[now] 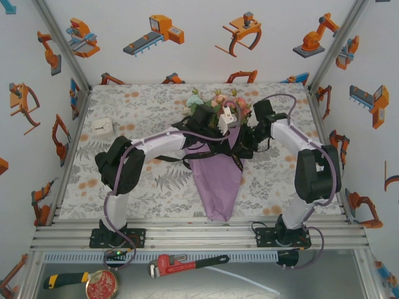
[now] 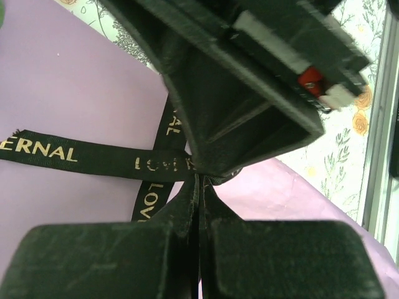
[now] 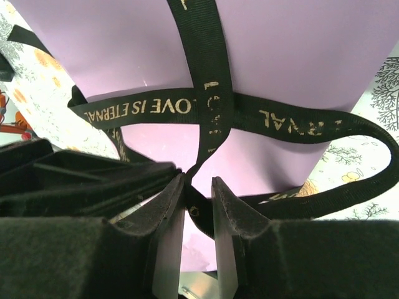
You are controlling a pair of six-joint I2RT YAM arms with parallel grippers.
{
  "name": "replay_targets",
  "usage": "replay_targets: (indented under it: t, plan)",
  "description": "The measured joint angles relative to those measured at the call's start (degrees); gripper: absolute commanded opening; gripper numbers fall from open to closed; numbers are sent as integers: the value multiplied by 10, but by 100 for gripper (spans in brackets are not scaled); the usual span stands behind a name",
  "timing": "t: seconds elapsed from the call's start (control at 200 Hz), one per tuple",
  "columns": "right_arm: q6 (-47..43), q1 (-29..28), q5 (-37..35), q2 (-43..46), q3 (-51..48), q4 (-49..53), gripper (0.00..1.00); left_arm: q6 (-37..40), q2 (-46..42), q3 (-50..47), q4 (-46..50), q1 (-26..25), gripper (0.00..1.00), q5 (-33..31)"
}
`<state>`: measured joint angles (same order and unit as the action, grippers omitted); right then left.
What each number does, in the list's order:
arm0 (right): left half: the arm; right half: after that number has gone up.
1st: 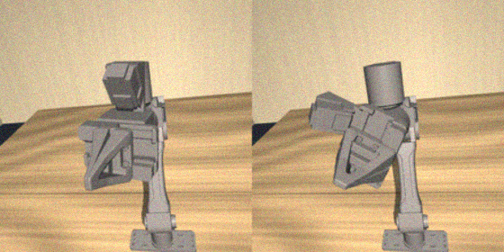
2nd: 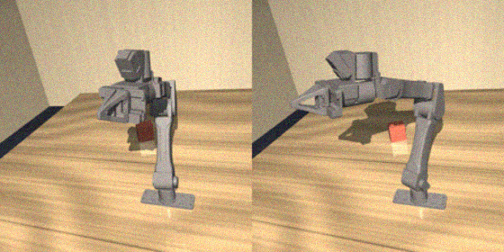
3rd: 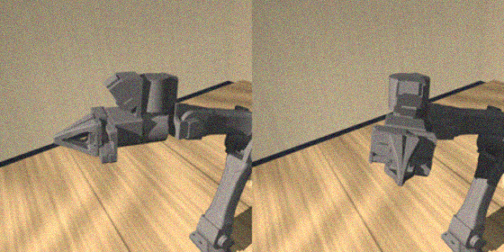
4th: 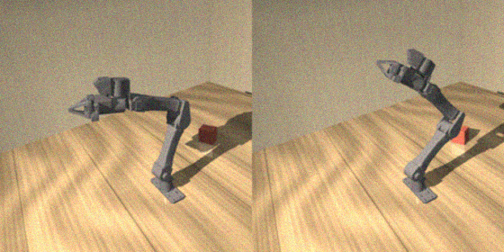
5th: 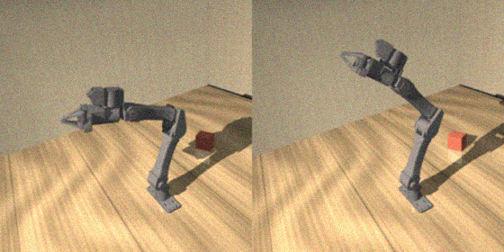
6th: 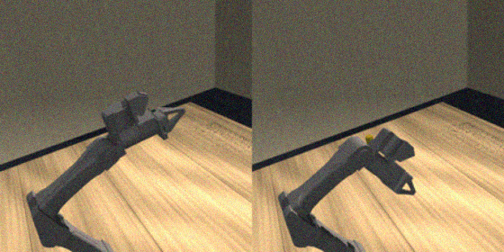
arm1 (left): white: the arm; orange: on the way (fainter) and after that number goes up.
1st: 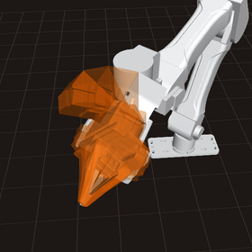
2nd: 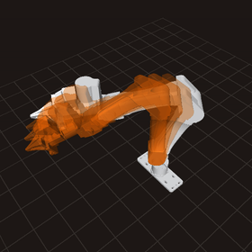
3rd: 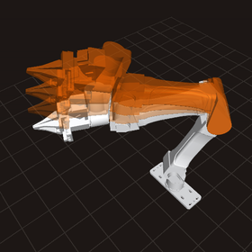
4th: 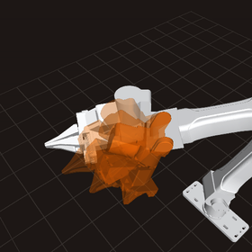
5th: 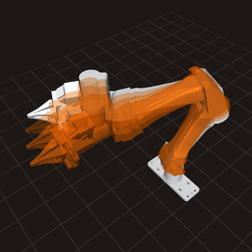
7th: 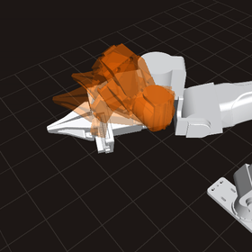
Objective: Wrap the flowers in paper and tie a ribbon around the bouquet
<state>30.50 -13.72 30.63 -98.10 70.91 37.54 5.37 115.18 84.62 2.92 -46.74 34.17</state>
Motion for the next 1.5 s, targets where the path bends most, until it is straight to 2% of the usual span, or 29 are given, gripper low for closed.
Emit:
replay_targets:
  t: [0.1, 0.23, 0.38, 0.741, 0.786, 0.906, 1.171, 1.342, 1.502]
  plan:
    - [1, 0, 12, 8, -1, -2, 26, -26, 5, 0, -21, 6, 0, 5]
    - [3, 0, 45, 4, -10, -12, 21, -56, 10, 0, -50, 10, 0, 17]
    - [-8, 0, 28, -9, -11, -11, 20, -72, 10, 0, -66, 14, 0, 27]
    - [-45, 16, 1, -21, 17, 4, 30, -75, 12, -1, -64, 15, 0, 38]
    - [-49, 25, 4, -15, 20, 7, 25, -75, 12, -2, -63, 15, 0, 39]
    - [-59, 45, 11, 12, 20, 10, 0, -74, 12, -4, -55, 17, 0, 42]
    - [-64, 53, 11, 20, 29, 2, 0, -75, 12, -4, -54, 20, 0, 49]
    - [-59, 48, 11, -29, 45, -41, 0, -78, 12, -4, -57, 22, 0, 63]
    - [-56, 19, 31, -80, 62, -77, 0, -81, 12, -4, -61, 22, 0, 67]
